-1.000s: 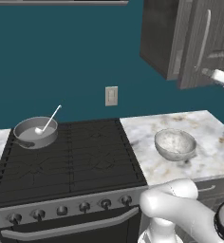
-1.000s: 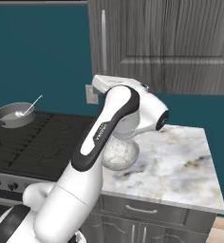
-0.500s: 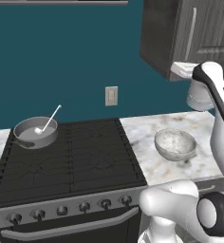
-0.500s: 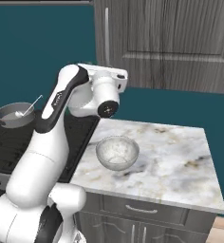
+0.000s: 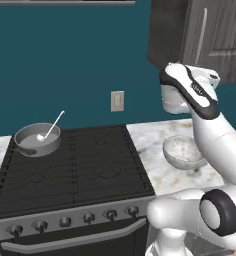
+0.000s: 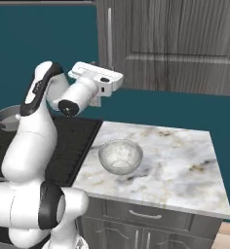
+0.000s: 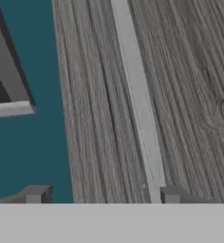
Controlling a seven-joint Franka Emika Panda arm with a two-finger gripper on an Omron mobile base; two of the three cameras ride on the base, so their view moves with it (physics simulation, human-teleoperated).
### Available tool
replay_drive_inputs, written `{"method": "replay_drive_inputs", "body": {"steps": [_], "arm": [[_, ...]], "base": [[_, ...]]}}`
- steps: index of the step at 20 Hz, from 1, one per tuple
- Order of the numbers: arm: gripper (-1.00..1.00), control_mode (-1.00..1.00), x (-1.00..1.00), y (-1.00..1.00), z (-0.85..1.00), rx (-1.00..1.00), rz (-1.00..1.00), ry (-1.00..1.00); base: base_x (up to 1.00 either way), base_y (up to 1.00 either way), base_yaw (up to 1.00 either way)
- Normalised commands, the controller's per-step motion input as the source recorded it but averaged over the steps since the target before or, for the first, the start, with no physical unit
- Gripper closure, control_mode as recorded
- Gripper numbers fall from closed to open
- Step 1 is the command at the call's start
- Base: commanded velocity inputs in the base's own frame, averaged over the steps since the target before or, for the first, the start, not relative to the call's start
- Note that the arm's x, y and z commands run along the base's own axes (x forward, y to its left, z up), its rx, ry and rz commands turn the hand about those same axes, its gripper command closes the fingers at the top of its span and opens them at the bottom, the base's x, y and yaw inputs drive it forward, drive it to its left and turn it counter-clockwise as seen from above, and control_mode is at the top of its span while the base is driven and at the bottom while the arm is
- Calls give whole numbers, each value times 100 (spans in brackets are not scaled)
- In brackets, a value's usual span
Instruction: Open the cabinet and move the ladle to the pot. Then close the cabinet.
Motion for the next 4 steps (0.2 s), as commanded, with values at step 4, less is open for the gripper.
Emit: {"method": "replay_drive_inputs", "body": {"steps": [4], "arm": [[-100,-100,50,21,39,-4,-23,0]], "base": [[0,0,0]]}}
